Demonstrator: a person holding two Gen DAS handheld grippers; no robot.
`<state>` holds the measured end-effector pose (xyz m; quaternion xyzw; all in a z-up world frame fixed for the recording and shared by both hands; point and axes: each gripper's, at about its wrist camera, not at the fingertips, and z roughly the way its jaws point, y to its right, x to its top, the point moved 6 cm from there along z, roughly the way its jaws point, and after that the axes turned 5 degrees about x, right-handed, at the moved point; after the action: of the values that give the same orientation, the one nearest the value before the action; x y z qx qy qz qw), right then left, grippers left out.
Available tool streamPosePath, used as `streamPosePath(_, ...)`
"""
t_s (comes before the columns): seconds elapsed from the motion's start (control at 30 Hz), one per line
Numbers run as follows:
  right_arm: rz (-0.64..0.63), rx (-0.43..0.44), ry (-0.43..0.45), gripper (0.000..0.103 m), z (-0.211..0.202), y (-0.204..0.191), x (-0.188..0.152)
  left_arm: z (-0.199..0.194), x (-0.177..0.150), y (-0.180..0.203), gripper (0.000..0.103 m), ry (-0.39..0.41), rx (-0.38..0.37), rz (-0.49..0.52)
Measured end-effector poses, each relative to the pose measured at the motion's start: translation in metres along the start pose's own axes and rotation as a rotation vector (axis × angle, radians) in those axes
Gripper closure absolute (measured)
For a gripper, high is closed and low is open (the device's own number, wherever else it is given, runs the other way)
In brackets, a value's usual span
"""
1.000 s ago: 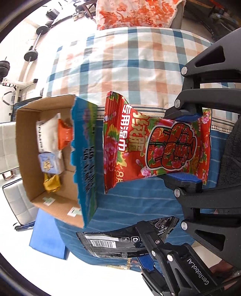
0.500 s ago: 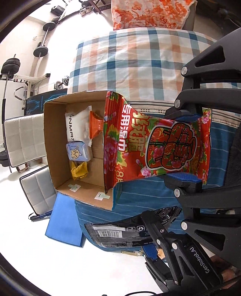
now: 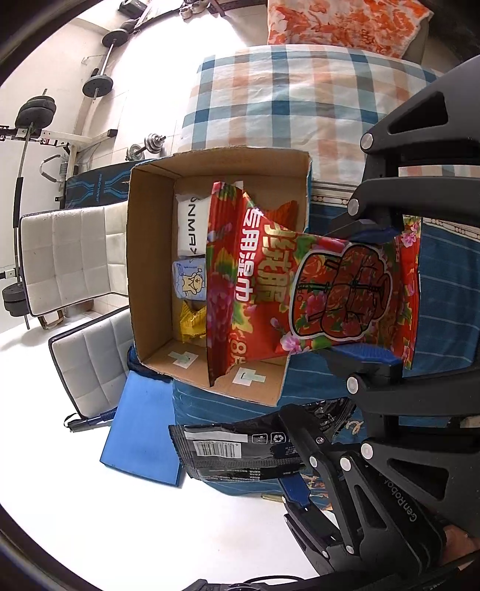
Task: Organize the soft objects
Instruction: 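Place both packs in the box's empty row and open both tools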
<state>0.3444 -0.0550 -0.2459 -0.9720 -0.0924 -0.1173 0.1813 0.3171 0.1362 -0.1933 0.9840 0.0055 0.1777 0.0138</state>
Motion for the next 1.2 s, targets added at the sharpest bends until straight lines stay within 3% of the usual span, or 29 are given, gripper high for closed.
streamPosePath(0.23, 0.023, 0.02, -0.052, 0.057, 0.056, 0.004, 0.041, 0.058, 0.036, -0.02, 0.052, -0.127, -0.032, -0.046)
streamPosePath(0.43, 0.093, 0.057, -0.168, 0.058, 0.129, 0.025, 0.062, 0.121, 0.054, -0.027, 0.052, -0.274, -0.056, -0.069)
streamPosePath(0.67, 0.167, 0.098, -0.296, 0.057, 0.199, 0.046, 0.059, 0.188, 0.041, -0.015, 0.052, -0.468, -0.067, -0.032)
streamPosePath(0.87, 0.18, 0.089, -0.357, 0.057, 0.235, 0.055, 0.055, 0.222, 0.021, -0.01, 0.052, -0.604, -0.081, -0.013)
streamPosePath(1.2, 0.142, 0.049, -0.416, 0.057, 0.269, 0.045, 0.05, 0.247, 0.01, -0.008, 0.051, -0.703, -0.082, 0.003)
